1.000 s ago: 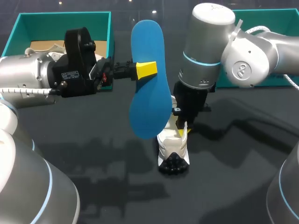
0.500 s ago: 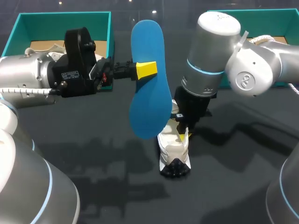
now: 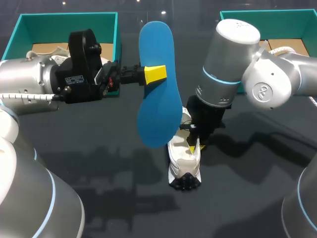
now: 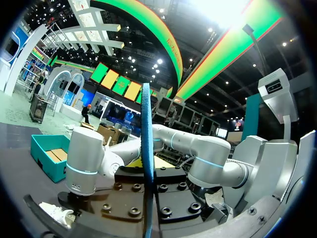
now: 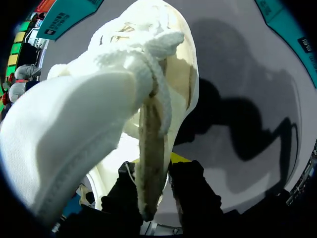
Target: Take the shoe out of the shoebox, open the shoe tongue, remove and reinsert the insole, then place the shoe into the shoebox
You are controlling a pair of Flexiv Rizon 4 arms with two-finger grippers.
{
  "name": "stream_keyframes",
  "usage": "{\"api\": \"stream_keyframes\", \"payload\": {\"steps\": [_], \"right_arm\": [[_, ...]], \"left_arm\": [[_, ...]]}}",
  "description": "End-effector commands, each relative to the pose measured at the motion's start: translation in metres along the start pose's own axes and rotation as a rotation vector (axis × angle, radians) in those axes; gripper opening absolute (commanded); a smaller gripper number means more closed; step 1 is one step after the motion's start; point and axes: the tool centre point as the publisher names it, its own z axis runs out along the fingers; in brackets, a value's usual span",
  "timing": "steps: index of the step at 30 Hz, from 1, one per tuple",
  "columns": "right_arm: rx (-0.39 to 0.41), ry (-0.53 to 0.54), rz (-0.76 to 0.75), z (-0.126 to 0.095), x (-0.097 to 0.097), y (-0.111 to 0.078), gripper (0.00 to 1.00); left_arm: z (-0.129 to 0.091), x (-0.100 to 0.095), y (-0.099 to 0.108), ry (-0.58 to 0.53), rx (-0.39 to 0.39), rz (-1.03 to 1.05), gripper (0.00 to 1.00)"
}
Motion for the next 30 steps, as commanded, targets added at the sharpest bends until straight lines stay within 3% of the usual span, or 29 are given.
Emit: {"api": "stream_keyframes", "payload": {"steps": [1,8,11,21,24,30], "right_arm": [[-0.008,0.006,0.002,-0.011,-0.001,-0.006,1.0],[-0.02,0.08,-0.031,-0.05,-0.01,-0.022,1.0],[-0.027,0.227,-0.072,-0.072,-0.021,-0.029,1.0],[-0.027,0.227,-0.072,-0.072,-0.021,-0.029,1.0],[-0.101,0.424,-0.151,-0.067,-0.03,-0.027,1.0],[-0.215,0.563,-0.212,-0.106,-0.041,-0.031,1.0]], "left_arm": [[0.005,0.004,-0.001,-0.009,0.004,0.0,0.0],[0.005,0.004,-0.001,-0.009,0.004,0.0,0.0],[0.005,0.004,-0.001,-0.009,0.004,0.0,0.0],[0.005,0.004,-0.001,-0.009,0.004,0.0,0.0],[0.005,0.004,-0.001,-0.009,0.004,0.0,0.0],[0.005,0.004,-0.001,-0.009,0.004,0.0,0.0]]}}
